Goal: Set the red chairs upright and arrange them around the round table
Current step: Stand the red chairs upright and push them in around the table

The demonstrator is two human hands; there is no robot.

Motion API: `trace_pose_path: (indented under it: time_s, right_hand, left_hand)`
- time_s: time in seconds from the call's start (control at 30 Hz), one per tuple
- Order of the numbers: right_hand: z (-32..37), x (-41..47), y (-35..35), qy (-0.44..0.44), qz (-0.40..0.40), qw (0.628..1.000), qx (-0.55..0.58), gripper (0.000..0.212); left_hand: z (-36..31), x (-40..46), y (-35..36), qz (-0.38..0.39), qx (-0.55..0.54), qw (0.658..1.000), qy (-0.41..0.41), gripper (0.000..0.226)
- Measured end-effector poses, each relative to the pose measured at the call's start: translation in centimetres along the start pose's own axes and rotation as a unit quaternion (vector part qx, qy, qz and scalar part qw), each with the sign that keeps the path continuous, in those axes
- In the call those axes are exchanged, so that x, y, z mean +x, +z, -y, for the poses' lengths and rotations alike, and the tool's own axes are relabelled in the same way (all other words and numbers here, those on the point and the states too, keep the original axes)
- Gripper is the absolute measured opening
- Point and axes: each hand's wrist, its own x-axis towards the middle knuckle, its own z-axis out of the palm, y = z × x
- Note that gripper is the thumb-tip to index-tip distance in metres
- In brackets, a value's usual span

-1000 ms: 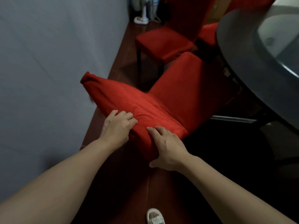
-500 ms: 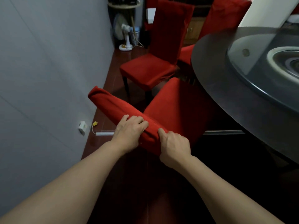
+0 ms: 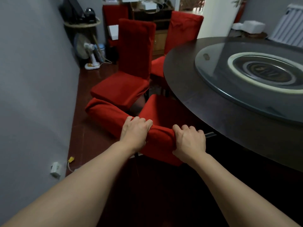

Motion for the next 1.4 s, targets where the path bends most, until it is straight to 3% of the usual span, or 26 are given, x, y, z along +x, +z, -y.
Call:
trace_pose_path:
  time_s: [0.2, 0.37, 0.63, 0.87, 1.13, 1.4]
  right_hand:
    - [-1.2, 2.4, -0.2, 0.049, -0.067, 0.996, -0.018, 0.061]
    - [-3.3, 5.5, -0.6, 0.060, -0.060, 0.996, -0.010, 0.068]
    - [-4.3, 8.0, -0.5, 0.039, -0.080, 0.996, -0.021, 0.065]
    - [-4.9, 7.7, -1.6, 0.014, -0.034, 0.999, -0.013, 0.079]
    - [-4.4, 6.6, -2.3, 0.035, -0.005, 0.999, 0.014, 0.086]
    - [-3.1, 4.3, -3.5, 0.058, -0.006, 0.998, 0.039, 0.090]
  left_hand:
    - [0.0, 4.6, -0.7, -0.023, -0.036, 0.999, 0.023, 0.039]
    - [-0.6, 8.4, -1.4, -0.026, -0.055, 0.998, 0.017, 0.038]
    - [-1.3, 10.5, -1.4, -0.015, -0.025, 1.000, -0.009, 0.062]
    - [-1.1, 10.6, -2.9, 0.051, -0.042, 0.998, 0.007, 0.061]
    - [-0.3, 9.8, -3.4, 0.052, -0.084, 0.994, 0.048, 0.058]
    - [-0.5, 8.5, -4.9, 0.068, -0.102, 0.990, 0.069, 0.078]
